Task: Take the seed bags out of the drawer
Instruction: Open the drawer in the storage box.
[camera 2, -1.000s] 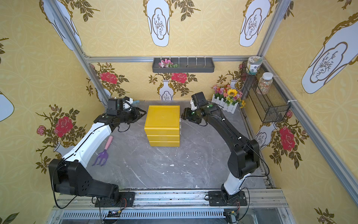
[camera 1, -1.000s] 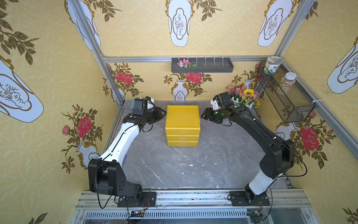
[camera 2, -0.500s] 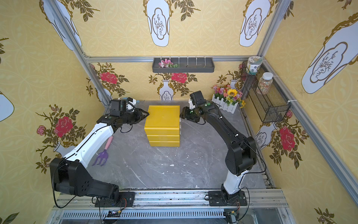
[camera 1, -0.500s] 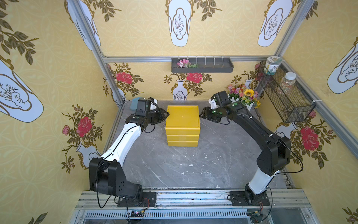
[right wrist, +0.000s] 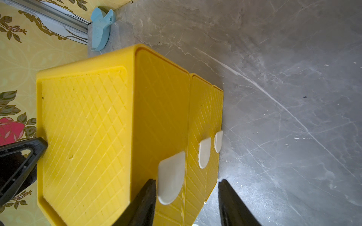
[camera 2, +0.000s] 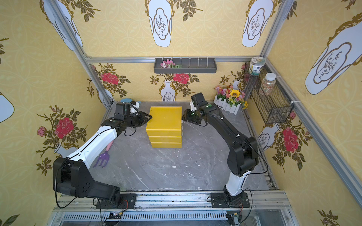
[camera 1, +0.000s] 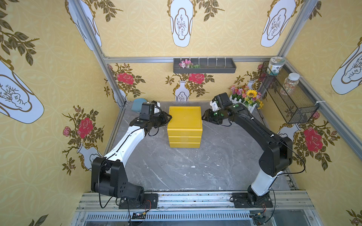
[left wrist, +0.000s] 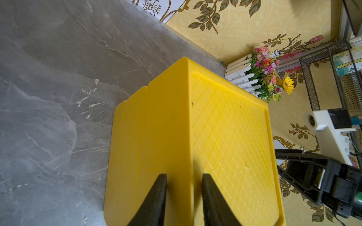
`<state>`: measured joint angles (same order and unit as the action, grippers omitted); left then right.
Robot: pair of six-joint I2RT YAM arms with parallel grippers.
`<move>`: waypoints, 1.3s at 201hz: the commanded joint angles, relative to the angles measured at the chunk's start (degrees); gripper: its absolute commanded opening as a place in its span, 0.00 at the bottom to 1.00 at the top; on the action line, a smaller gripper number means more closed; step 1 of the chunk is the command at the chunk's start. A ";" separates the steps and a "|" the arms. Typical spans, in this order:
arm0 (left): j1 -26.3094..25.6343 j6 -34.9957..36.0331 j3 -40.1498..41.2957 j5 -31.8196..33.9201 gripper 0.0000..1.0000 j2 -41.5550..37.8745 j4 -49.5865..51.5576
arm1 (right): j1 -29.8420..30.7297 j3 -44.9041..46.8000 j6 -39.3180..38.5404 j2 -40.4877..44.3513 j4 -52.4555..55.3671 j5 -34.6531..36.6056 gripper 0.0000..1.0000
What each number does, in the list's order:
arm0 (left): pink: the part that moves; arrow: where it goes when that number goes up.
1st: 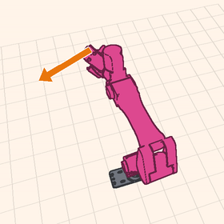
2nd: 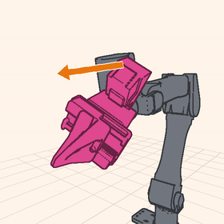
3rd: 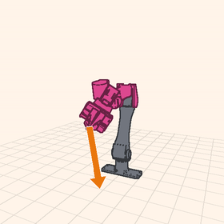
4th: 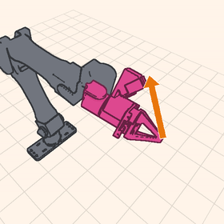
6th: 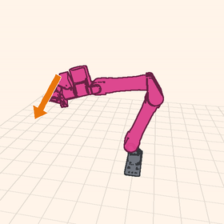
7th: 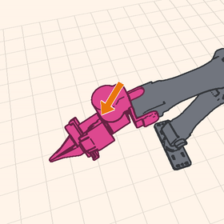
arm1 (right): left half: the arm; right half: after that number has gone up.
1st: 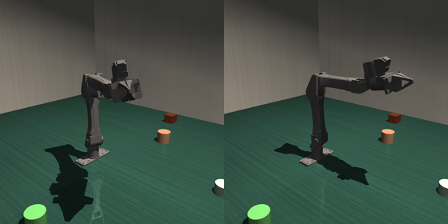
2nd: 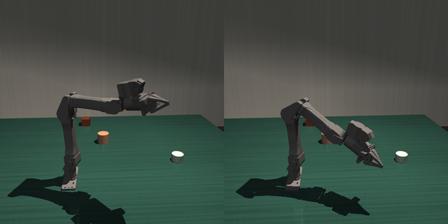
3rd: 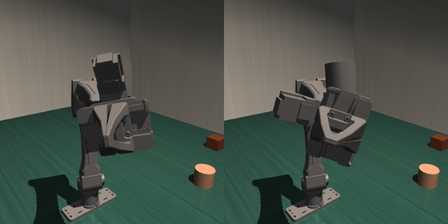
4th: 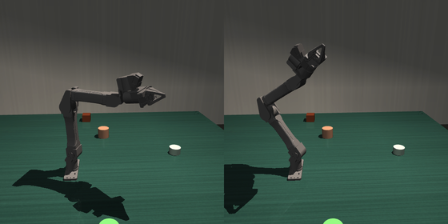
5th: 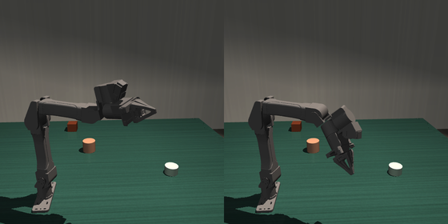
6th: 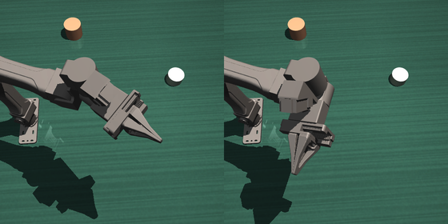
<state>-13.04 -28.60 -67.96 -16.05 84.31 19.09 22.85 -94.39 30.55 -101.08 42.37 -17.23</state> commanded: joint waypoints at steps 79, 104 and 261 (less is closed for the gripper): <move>-0.25 0.03 0.85 3.57 0.34 0.59 6.86 | 0.10 -0.41 -1.16 -0.83 0.53 3.09 0.34; -0.30 -0.19 1.06 3.53 0.34 0.42 6.92 | 0.20 -1.23 -0.82 -1.31 0.26 2.42 0.28; -0.47 -0.66 2.04 4.11 0.34 -0.52 6.92 | -1.31 -0.36 -3.36 2.06 3.92 6.17 0.07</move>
<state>-13.56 -29.67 -66.83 -14.37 83.29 18.02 22.26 -95.20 28.21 -99.98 45.30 -11.88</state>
